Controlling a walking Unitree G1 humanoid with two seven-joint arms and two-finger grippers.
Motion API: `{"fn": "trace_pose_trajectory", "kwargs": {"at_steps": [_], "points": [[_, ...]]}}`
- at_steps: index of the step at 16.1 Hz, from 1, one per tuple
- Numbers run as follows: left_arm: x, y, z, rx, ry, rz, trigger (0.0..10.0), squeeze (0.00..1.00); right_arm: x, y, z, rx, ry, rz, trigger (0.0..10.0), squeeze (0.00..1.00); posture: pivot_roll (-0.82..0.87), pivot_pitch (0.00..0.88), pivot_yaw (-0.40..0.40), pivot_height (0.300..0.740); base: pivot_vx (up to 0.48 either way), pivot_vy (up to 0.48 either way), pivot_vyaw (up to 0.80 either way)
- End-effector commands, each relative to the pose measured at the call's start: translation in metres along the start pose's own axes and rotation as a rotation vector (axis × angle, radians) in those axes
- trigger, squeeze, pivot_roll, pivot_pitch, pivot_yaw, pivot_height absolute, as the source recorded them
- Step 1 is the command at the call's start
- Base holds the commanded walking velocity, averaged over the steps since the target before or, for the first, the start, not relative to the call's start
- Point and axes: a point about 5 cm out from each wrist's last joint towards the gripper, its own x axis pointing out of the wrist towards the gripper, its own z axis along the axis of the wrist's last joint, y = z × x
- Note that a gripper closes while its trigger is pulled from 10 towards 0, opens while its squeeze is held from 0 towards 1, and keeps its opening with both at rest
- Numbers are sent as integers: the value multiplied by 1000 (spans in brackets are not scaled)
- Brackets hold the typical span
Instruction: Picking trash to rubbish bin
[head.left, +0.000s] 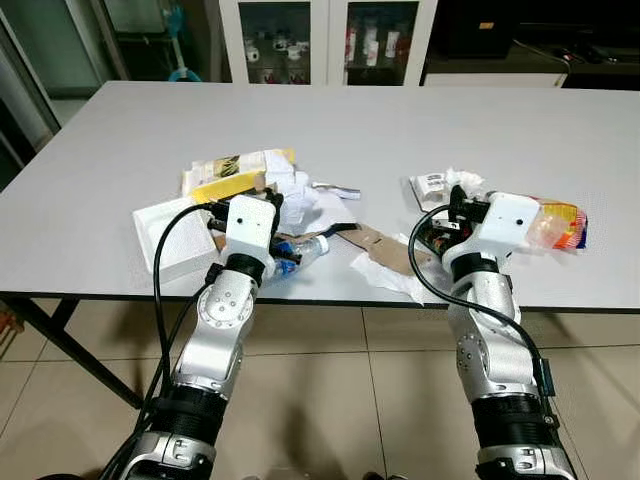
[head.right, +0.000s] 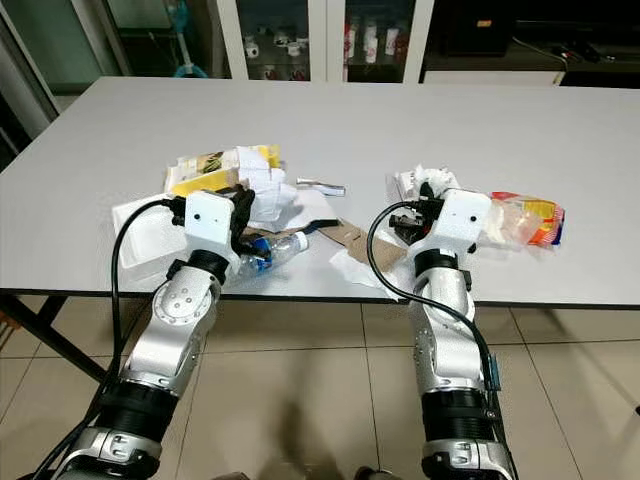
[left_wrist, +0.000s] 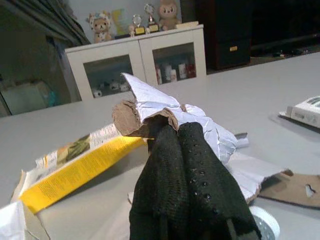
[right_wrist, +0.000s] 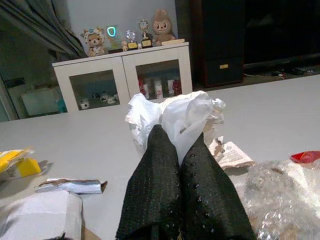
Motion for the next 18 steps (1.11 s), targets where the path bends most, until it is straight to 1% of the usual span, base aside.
{"fn": "trace_pose_trajectory", "kwargs": {"at_steps": [1, 6, 9, 11, 12, 15, 18], "points": [[0, -1, 1, -11, -8, 3, 10000, 0, -3, 2, -3, 3, 7, 13, 10000, 0, 7, 0, 16, 740, 0, 0, 0], [-2, -1, 0, -9, -15, 5, 10000, 0, -5, 3, -8, 3, 23, 16, 10000, 0, 11, 10, 12, 740, 0, 0, 0], [-4, -3, -4, 1, -1, -3, 10000, 0, -6, 4, -9, -7, 35, 33, 10000, 0, 9, 20, 8, 740, 0, 0, 0], [-5, -4, -3, -13, -5, 1, 10000, 0, -5, -2, -8, 21, 40, 17, 10000, 0, 7, 27, 4, 740, 0, 0, 0], [-4, -4, -1, -16, -12, 3, 10000, 0, -2, -8, -4, 40, 30, -9, 10000, 0, 8, 31, 2, 740, 0, 0, 0], [-4, -4, 0, -33, -14, 1, 10000, 0, 0, -10, -1, 30, 25, -6, 10000, 0, 7, 31, 1, 740, -264, 0, 0], [-3, -4, 0, -31, -15, 0, 10000, 0, -2, -8, -3, 33, 33, -3, 10000, 0, 8, 31, 0, 740, -310, 0, 0]]}}
